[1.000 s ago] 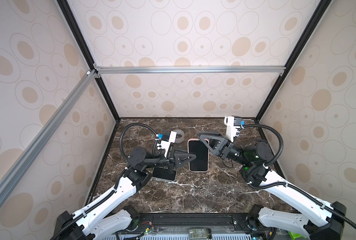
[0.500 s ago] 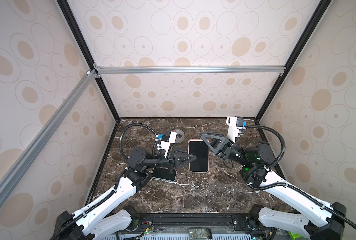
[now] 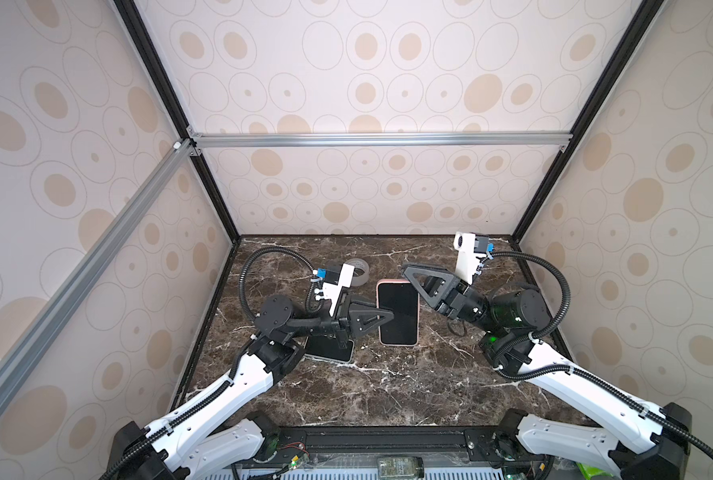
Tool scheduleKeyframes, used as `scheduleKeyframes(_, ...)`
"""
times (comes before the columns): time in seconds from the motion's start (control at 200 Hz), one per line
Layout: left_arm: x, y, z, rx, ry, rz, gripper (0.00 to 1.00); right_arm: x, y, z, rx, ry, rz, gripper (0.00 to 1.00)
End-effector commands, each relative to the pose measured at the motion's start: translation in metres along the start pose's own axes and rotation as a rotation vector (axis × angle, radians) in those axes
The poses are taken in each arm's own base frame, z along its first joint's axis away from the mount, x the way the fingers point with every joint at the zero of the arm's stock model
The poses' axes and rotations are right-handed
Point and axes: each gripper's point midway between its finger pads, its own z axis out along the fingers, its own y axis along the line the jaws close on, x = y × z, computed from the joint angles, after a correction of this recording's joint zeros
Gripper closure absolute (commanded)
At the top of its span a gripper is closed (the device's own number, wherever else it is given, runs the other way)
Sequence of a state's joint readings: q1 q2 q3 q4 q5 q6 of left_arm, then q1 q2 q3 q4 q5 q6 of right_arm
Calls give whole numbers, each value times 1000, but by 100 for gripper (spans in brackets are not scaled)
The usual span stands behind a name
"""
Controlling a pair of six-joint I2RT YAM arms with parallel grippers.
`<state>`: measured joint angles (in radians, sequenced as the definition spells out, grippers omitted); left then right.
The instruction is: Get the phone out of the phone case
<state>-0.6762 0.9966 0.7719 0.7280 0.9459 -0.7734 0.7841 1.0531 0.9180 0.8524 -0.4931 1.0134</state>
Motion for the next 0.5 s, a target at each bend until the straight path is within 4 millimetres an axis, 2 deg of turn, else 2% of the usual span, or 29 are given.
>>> scheduleKeyframes(0.0,-14,-12,-1,25,-42,49,100,-4,16,0,-61,-14,7,85)
scheduleKeyframes(0.145,-12,-8,-2,5,-41,58,100,-5,17,0,-64,-19,17,90)
scheduleKeyframes(0.24,-11,2,-2,-50,-37,73,100,-4,15,0,-55,-10,31,95)
scheduleKeyframes(0.43,-9,19,1,-121,-18,105,100,-1,19,2,-71,9,52,96)
scheduleKeyframes(0.495,-10,18,1,-112,-26,125,100,0,19,2,-69,22,58,96)
